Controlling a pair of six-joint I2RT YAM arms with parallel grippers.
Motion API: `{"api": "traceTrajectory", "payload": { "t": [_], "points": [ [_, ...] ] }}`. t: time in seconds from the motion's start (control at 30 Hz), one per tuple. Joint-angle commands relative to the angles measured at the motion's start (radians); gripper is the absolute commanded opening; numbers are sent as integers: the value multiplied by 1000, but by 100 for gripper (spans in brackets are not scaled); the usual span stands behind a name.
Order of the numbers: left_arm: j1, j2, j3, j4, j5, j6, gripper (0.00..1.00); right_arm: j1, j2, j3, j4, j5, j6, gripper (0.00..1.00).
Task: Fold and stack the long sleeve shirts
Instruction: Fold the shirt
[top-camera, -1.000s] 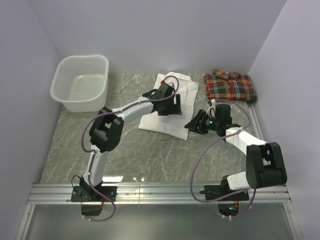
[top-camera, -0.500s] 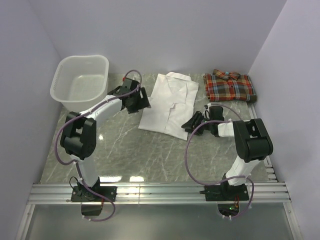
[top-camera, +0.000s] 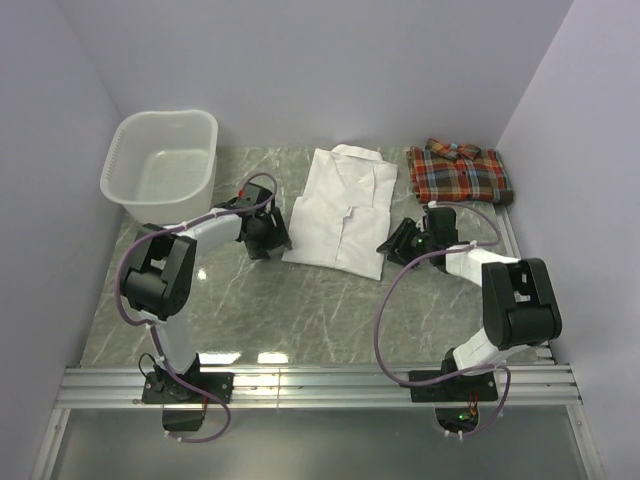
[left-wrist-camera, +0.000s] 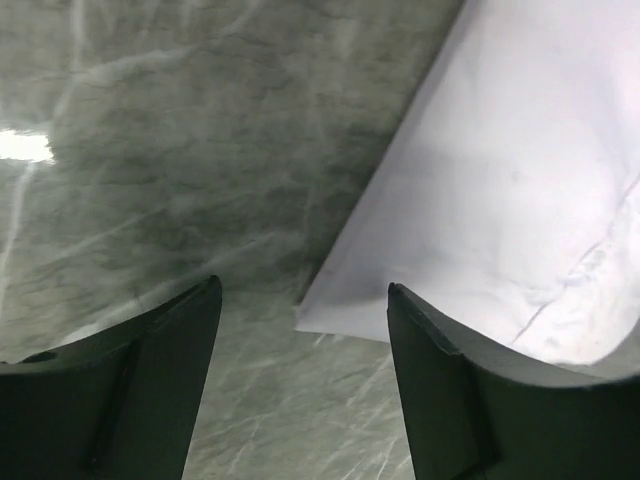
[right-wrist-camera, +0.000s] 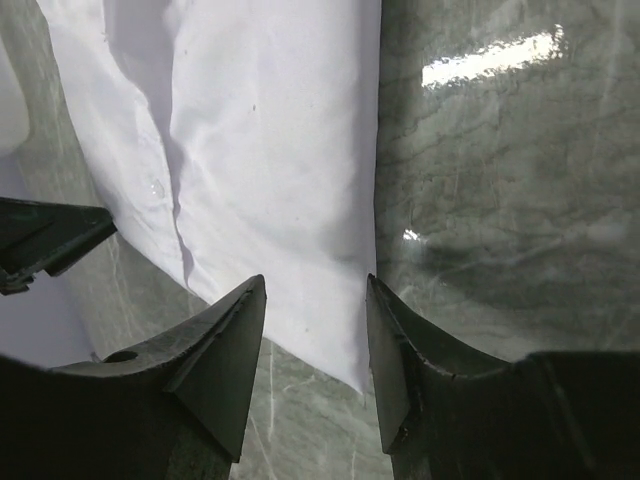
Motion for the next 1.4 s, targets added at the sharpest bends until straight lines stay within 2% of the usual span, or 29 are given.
{"api": "traceTrajectory", "payload": {
  "t": [0.0,0.23,0.3,0.37,0.53,0.57,0.67,0.7,0.83,0.93,0.97,1.07,1.23,1.37],
  "points": [
    [-3,-12,-30,79,81,-37,73,3,-59,16,-47,45,-15,53],
    [-36,29,-42,117,148,-60,63,13,-88,-19,-36,50,-18,53],
    [-39,32,-56,125,150,-67,53,13,-94,-27,-39,50,-23,53],
    [-40,29,-69,134,157,-77,34,14,-103,-27,-51,54,-36,53],
    [-57,-35,-171,160,191,-115,22,13,-146,-41,-65,77,-64,53],
    [-65,-52,-209,166,193,-138,16,13,-163,-39,-91,91,-70,53],
    [-156,-110,-253,185,178,-196,13,13,-206,-44,-120,119,-92,53],
    [-233,-117,-251,182,173,-210,14,14,-217,-45,-126,140,-99,53],
    [-399,-112,-231,154,161,-256,24,11,-269,-48,-175,174,-125,53],
    [-437,-165,-205,78,84,-235,55,13,-322,-45,-211,196,-152,54],
    [-441,-184,-191,55,38,-224,70,13,-333,-45,-217,199,-156,55],
    [-441,-238,-127,-60,-52,-173,85,14,-373,-42,-241,188,-171,60],
    [-398,-233,65,-191,-163,-35,87,45,-401,-30,-263,179,-196,60],
    [-265,-145,229,-200,-172,66,83,86,-373,-24,-252,168,-192,59]
  ]
}}
